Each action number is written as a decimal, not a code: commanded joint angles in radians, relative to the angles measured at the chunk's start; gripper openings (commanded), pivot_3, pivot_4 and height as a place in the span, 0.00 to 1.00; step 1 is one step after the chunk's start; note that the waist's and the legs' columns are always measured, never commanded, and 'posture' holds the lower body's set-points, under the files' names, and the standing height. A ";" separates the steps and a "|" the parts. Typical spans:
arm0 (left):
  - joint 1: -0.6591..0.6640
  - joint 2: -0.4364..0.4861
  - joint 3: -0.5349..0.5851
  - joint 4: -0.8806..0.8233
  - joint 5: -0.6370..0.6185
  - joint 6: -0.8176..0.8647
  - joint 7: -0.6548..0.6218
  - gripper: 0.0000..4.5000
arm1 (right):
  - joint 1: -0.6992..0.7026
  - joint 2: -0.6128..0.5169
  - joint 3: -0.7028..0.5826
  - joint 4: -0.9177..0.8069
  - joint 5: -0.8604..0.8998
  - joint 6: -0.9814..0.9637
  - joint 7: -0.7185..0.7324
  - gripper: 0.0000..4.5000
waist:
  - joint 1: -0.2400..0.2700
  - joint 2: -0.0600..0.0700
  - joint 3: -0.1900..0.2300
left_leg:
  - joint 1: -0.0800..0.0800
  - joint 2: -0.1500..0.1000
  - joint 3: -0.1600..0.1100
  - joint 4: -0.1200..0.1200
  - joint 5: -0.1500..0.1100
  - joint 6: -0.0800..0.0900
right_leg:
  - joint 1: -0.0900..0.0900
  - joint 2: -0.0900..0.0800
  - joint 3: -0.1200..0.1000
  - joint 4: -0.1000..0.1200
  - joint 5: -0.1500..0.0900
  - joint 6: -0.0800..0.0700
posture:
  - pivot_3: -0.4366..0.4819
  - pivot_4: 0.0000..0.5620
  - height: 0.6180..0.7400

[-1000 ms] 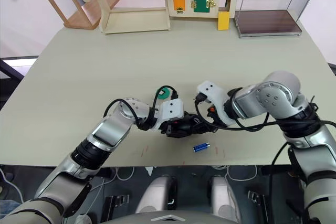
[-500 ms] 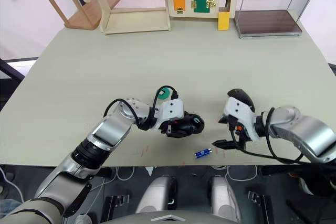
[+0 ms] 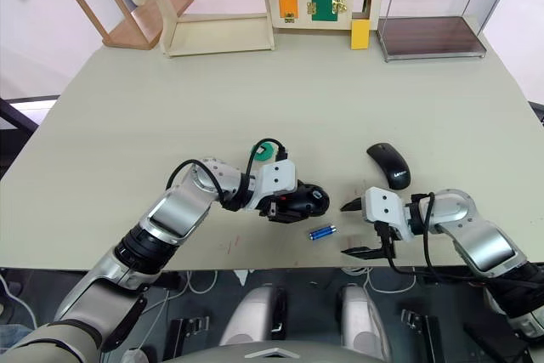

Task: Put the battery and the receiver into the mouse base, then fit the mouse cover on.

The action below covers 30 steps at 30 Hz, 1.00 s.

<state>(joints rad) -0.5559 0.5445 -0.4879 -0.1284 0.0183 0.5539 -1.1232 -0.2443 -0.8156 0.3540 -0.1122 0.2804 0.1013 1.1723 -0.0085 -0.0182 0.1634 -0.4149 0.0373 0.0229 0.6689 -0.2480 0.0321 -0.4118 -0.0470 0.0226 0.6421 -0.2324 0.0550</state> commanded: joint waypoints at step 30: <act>0.034 0.019 -0.061 0.026 0.028 0.016 -0.012 0.66 | -0.016 0.090 -0.078 -0.064 0.018 0.093 0.050 0.01 | 0.000 0.000 0.000 | 0.001 0.000 0.001 0.000 0.000 0.000 | 0.000 0.000 0.000 0.002 0.004 0.001 | 0.48 0.27 1.00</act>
<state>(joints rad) -0.5557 0.5484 -0.4881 -0.1312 0.0185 0.5562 -1.1253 -0.2754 -0.6969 0.3328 -0.0723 0.2367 0.1218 1.2159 -0.0090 -0.0180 0.1632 -0.4143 0.0372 0.0239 0.6693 -0.2479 0.0320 -0.4115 -0.0465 0.0225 0.6437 -0.2287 0.0555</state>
